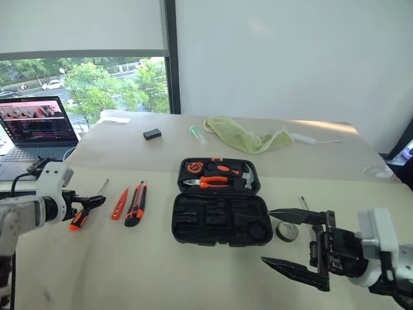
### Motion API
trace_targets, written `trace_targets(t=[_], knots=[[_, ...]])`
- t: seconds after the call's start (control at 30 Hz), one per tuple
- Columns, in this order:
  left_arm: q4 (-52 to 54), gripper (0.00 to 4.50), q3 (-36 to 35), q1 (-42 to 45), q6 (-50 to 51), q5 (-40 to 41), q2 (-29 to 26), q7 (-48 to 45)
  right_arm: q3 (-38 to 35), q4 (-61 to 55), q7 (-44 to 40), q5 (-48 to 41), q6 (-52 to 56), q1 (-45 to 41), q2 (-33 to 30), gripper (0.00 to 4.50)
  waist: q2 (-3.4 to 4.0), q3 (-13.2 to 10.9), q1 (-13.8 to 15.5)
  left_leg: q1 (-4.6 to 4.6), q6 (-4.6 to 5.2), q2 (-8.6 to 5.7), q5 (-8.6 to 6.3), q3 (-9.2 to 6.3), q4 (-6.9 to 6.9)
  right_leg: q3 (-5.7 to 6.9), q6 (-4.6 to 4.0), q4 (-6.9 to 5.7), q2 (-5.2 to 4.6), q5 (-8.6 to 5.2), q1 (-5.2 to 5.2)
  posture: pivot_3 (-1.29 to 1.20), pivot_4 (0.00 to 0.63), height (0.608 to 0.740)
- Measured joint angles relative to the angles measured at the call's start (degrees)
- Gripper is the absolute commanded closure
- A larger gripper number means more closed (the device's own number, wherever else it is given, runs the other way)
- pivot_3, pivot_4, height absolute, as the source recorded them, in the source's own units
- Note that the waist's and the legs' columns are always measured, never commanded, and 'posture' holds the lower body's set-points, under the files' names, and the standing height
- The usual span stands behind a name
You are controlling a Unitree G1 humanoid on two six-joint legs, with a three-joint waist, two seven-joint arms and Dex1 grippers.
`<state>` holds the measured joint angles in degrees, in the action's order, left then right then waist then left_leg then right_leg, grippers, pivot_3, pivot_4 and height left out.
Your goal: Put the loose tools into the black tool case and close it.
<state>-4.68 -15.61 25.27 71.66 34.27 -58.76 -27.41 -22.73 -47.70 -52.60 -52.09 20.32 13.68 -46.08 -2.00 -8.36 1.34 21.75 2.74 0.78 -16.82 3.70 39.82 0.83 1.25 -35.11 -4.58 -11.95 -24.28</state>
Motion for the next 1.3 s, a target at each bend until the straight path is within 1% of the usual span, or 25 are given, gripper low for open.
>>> trace_targets(t=[0.07, 0.13, 0.17, 0.27, 0.33, 0.37, 0.47, 0.5, 0.53, 0.6, 0.67, 0.7, 0.77, 0.8, 0.83, 0.9, 0.93, 0.97, 1.03, 1.1, 1.23, 1.27, 1.3], knots=[[-3.54, 0.00, 4.03, 2.47, 2.71, -1.36, -1.14, -1.32, -0.02, -0.03, 0.53, 0.30, 0.00, 0.40, 0.46, 0.07, 0.00, 0.00, -0.15, -0.02, 0.02, -0.01, -0.01, 0.04, 0.00, -0.03, 0.01, -0.01, -0.01, 0.00, 0.01, 0.00, 0.150, 0.740], [-5.39, 0.00, 7.13, 3.02, 4.02, -2.41, -1.15, -2.38, 0.00, -0.11, 0.96, 0.62, 0.00, 1.00, 0.76, 0.07, -0.01, -0.01, -0.41, -0.01, 0.02, 0.03, -0.01, 0.03, 0.00, -0.04, 0.01, -0.04, 0.01, 0.00, -0.02, 0.00, 0.150, 0.740], [-6.60, 0.24, 8.81, 3.26, 4.13, -3.15, -1.03, -2.68, -0.05, -0.31, 1.42, 0.89, 0.00, 1.43, 0.84, 0.02, -0.03, -0.02, -0.55, 0.00, 0.00, 0.04, 0.00, 0.03, 0.00, -0.04, 0.00, -0.07, 0.02, 0.00, -0.03, 0.00, 0.150, 0.740], [-9.31, 1.01, 10.52, 4.53, 2.41, -5.74, -0.87, -2.70, -0.09, -0.99, 2.39, 1.39, 0.00, 2.39, 1.37, 0.00, -0.03, -0.02, -0.63, -0.05, -0.03, 0.04, 0.02, 0.04, -0.01, -0.07, -0.01, -0.16, 0.01, 0.00, -0.04, 0.00, 0.150, 0.740], [-10.47, 1.83, 11.17, 4.74, 0.60, -7.32, -0.58, -3.02, -0.22, -1.55, 2.95, 1.59, 0.00, 3.34, 1.43, 0.00, -0.03, -0.02, -0.61, -0.11, -0.04, 0.04, 0.02, 0.03, -0.01, -0.07, -0.02, -0.23, -0.02, 0.00, -0.01, 0.00, 0.150, 0.740], [-11.05, 2.09, 11.61, 4.82, -0.45, -7.96, -0.50, -3.31, -0.34, -1.88, 3.16, 1.83, 0.00, 3.71, 1.57, 0.00, -0.03, -0.02, -0.59, -0.12, -0.04, 0.03, 0.02, 0.03, -0.01, -0.08, -0.02, -0.27, -0.05, 0.00, -0.01, 0.00, 0.150, 0.740], [-12.12, 3.23, 11.93, 4.88, -2.53, -9.58, -0.20, -4.19, -0.44, -2.39, 3.28, 2.71, -0.01, 5.28, 1.81, 0.00, -0.03, -0.02, -0.51, -0.16, -0.04, 0.03, 0.02, 0.03, 0.03, -0.09, -0.03, -0.35, -0.09, 0.00, 0.01, 0.00, 0.150, 0.740], [-12.35, 3.57, 11.94, 4.83, -3.04, -9.90, -0.20, -4.57, -0.44, -2.41, 3.42, 2.98, -0.01, 5.45, 1.97, 0.00, -0.03, -0.02, -0.51, -0.16, -0.04, 0.02, 0.02, 0.03, 0.04, -0.09, -0.03, -0.37, -0.10, 0.00, 0.01, 0.00, 0.150, 0.740], [-12.46, 3.72, 11.92, 4.62, -3.74, -10.25, -0.20, -4.98, -0.44, -2.42, 3.74, 3.20, -0.01, 5.61, 2.15, 0.00, -0.03, -0.02, -0.50, -0.16, -0.03, 0.01, 0.02, 0.03, 0.04, -0.10, -0.03, -0.39, -0.13, 0.00, 0.00, 0.00, 0.150, 0.740], [-12.59, 3.72, 11.27, 3.91, -5.66, -10.82, 0.07, -5.64, -0.48, -2.44, 4.19, 3.67, -0.06, 6.05, 2.61, 0.00, -0.02, -0.01, -0.41, -0.19, -0.04, 0.00, 0.02, 0.03, 0.04, -0.09, -0.06, -0.48, -0.16, -0.02, -0.01, 0.00, 0.150, 0.740], [-12.91, 3.72, 6.68, 4.13, -9.54, -9.46, 2.95, -6.00, -0.73, -2.45, 4.32, 4.66, -0.52, 8.09, 3.82, 0.00, -0.10, -0.04, 0.11, -0.07, -0.08, 0.02, 0.06, -0.04, 0.08, 0.00, -0.10, -0.55, -0.17, -0.05, -0.10, 0.00, 0.150, 0.740], [-12.50, 3.72, 3.56, 5.27, -10.74, -7.49, 4.67, -7.09, -0.93, -2.45, 4.38, 5.34, -0.96, 9.29, 4.51, 0.00, -0.30, -0.12, 0.34, 0.08, -0.11, 0.02, 0.07, -0.10, 0.17, 0.03, -0.11, -0.62, -0.17, -0.05, -0.19, 0.00, 0.150, 0.740], [-8.97, 3.72, 0.78, 7.83, -11.26, -3.00, 5.60, -10.72, -1.31, -2.48, 4.61, 6.19, -1.33, 10.38, 5.27, 0.00, -0.61, -0.17, 0.57, 0.36, -0.12, 0.03, 0.08, -0.16, 0.41, 0.09, -0.12, -0.71, -0.17, -0.05, -0.39, 0.00, 0.150, 0.740], [-5.47, 3.72, 0.75, 9.36, -11.16, -0.53, 5.51, -14.34, -1.82, -2.57, 4.96, 6.51, -1.59, 11.38, 5.83, 0.00, -0.67, -0.15, 0.64, 0.44, -0.12, 0.02, 0.08, -0.16, 0.48, 0.09, -0.09, -0.71, -0.19, -0.03, -0.39, 0.00, 0.150, 0.740], [-1.27, 3.72, 2.17, 10.63, -11.35, 1.41, 4.98, -18.53, -2.59, -2.83, 5.34, 6.84, -1.75, 12.48, 6.61, 0.00, -0.66, -0.15, 0.79, 0.47, -0.14, -0.02, 0.09, -0.15, 0.53, 0.10, -0.08, -0.69, -0.23, -0.03, -0.38, 0.00, 0.150, 0.740], [6.56, 3.72, 5.89, 13.14, -11.54, 4.74, 4.33, -25.59, -3.08, -3.23, 5.67, 7.08, -2.04, 13.91, 7.18, 0.00, -0.48, -0.15, 0.78, 0.30, -0.22, -0.12, 0.13, 0.01, 0.53, -0.03, -0.01, -0.63, -0.32, -0.06, -0.20, 0.00, 0.150, 0.740], [9.25, 3.72, 12.25, 15.48, -14.54, 3.21, 4.15, -30.49, -4.33, -4.40, 6.34, 7.09, -2.34, 15.99, 8.37, 0.00, -0.27, -0.14, 0.79, 0.17, -0.11, -0.25, 0.07, 0.06, 0.52, -0.07, 0.12, -0.64, -0.42, -0.14, -0.08, 0.00, 0.150, 0.740], [10.52, 3.72, 16.29, 16.29, -16.52, 1.89, 4.33, -33.08, -4.96, -5.01, 6.68, 7.08, -2.38, 16.99, 8.75, 0.00, -0.11, -0.10, 0.78, 0.03, 0.20, -0.37, -0.12, 0.07, 0.47, -0.10, 0.18, -0.64, -0.46, -0.18, 0.00, 0.00, 0.150, 0.740], [9.68, 3.72, 26.40, 19.57, -23.01, -4.33, 6.95, -37.80, -6.52, -6.25, 7.50, 7.20, -2.78, 19.89, 10.31, 0.00, 0.06, -0.03, 1.03, -0.02, 0.27, -0.54, -0.13, 0.09, 0.48, -0.10, 0.22, -0.70, -0.47, -0.21, 0.07, 0.00, 0.150, 0.740], [4.32, 3.72, 35.64, 23.83, -27.58, -10.34, 11.75, -41.21, -8.22, -7.84, 8.20, 8.02, -3.49, 23.45, 12.07, 0.00, 0.02, -0.05, 0.93, 0.06, 0.29, -0.69, -0.09, 0.03, 0.56, -0.13, 0.22, -0.73, -0.37, -0.21, 0.04, 0.00, 0.150, 0.740], [-4.57, 3.72, 43.25, 29.93, -34.16, -18.06, 16.88, -44.87, -9.85, -9.94, 9.93, 8.14, -3.79, 27.99, 13.69, 0.00, -0.05, -0.10, -0.01, 0.18, 0.31, -0.56, -0.09, -0.03, 0.61, -0.22, 0.26, -0.72, -0.30, -0.23, -0.06, 0.00, 0.150, 0.740], [-9.34, 3.72, 45.90, 33.53, -36.12, -21.53, 19.88, -45.55, -10.54, -10.43, 10.66, 8.06, -3.78, 31.62, 14.16, 0.00, -0.04, -0.09, 0.02, 0.21, 0.33, -0.55, -0.11, -0.04, 0.63, -0.21, 0.30, -0.72, -0.31, -0.26, -0.06, 0.00, 0.150, 0.740], [-11.34, 3.72, 47.06, 34.96, -37.21, -23.45, 21.10, -45.74, -10.75, -10.45, 11.03, 8.04, -3.67, 33.44, 13.90, 0.00, -0.04, -0.09, 0.21, 0.24, 0.37, -0.68, -0.12, -0.10, 0.63, -0.19, 0.37, -0.69, -0.32, -0.30, -0.01, 0.00, 0.150, 0.740]])
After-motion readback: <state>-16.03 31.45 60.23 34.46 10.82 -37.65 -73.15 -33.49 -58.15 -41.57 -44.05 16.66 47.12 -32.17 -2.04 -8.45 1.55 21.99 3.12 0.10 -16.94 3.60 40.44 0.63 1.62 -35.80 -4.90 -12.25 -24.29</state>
